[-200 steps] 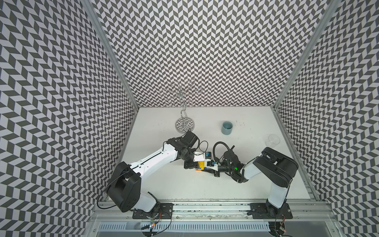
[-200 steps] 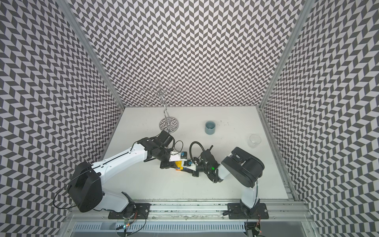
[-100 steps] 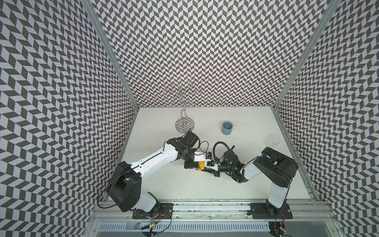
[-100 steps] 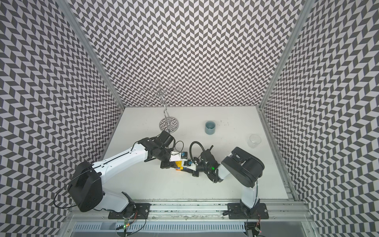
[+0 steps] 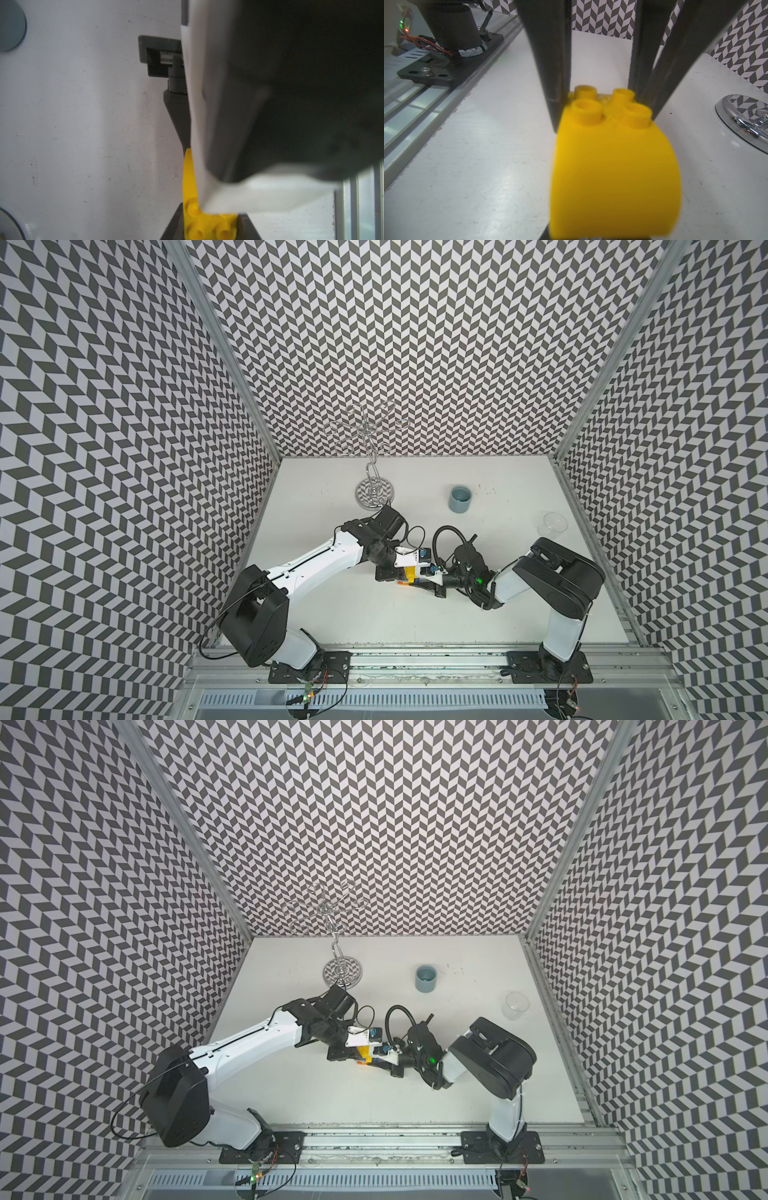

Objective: Assemble the letter s with lego
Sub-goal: Assemble the lego brick with the lego brick.

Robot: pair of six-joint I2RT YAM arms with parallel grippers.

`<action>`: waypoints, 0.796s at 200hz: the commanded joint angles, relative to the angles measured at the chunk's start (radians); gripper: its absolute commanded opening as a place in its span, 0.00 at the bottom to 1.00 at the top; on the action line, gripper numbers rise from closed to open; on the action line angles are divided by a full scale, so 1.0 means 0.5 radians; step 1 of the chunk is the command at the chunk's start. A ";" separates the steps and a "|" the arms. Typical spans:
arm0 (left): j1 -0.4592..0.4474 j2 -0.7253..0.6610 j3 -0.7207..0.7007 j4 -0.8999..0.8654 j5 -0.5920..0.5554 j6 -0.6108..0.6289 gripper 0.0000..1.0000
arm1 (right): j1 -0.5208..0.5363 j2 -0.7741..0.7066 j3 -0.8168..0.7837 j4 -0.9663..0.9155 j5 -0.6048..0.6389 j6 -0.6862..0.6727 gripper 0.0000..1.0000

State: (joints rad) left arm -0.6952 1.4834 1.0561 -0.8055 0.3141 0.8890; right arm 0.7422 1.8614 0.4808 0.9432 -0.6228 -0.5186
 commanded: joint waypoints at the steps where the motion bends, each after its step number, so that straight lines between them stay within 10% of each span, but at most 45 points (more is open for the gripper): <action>1: -0.051 0.091 -0.010 -0.002 -0.033 -0.005 0.02 | -0.015 0.110 -0.051 -0.294 0.095 -0.026 0.21; 159: -0.109 0.191 -0.071 0.011 -0.013 -0.023 0.00 | -0.030 0.124 -0.044 -0.278 0.086 -0.021 0.21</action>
State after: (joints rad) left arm -0.7242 1.5166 1.0756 -0.7811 0.3012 0.8806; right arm 0.7280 1.8671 0.4805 0.9466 -0.6449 -0.5076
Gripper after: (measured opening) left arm 0.348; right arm 0.334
